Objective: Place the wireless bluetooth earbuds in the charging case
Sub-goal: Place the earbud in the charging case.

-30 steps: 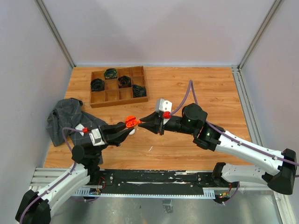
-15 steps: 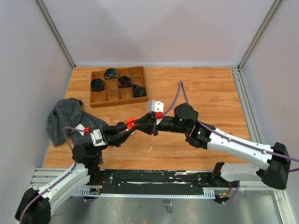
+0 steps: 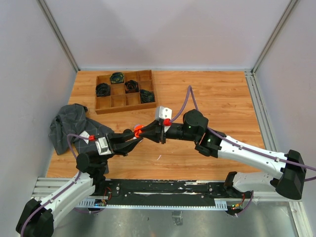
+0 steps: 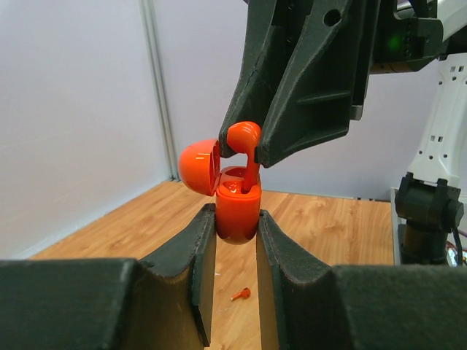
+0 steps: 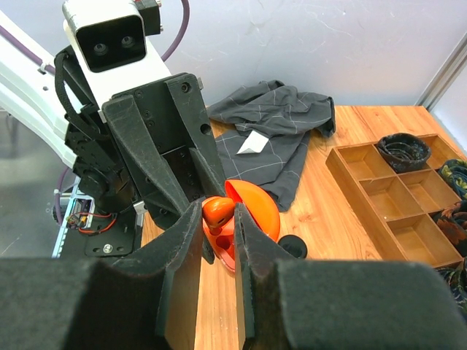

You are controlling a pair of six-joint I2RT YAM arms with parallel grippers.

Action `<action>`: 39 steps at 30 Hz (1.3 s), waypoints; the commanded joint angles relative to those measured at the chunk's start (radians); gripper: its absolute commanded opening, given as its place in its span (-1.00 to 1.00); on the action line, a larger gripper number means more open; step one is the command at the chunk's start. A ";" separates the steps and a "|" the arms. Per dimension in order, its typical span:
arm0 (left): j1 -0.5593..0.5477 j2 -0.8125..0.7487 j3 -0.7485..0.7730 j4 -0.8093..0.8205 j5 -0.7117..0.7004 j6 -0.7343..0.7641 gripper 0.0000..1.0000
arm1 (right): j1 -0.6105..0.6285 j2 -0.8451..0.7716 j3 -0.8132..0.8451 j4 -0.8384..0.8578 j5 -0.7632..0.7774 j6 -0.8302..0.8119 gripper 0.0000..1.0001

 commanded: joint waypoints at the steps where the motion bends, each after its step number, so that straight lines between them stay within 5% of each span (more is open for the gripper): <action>1: -0.005 -0.001 -0.118 0.041 0.008 -0.001 -0.99 | 0.015 0.000 -0.011 0.023 -0.002 -0.001 -0.77; 29: -0.005 -0.006 -0.118 0.042 0.015 -0.009 -0.99 | -0.020 -0.027 -0.067 -0.037 0.029 -0.006 -0.48; 39: -0.005 0.001 -0.115 0.036 0.011 -0.008 -0.99 | -0.036 -0.042 -0.062 -0.055 0.024 -0.003 -0.13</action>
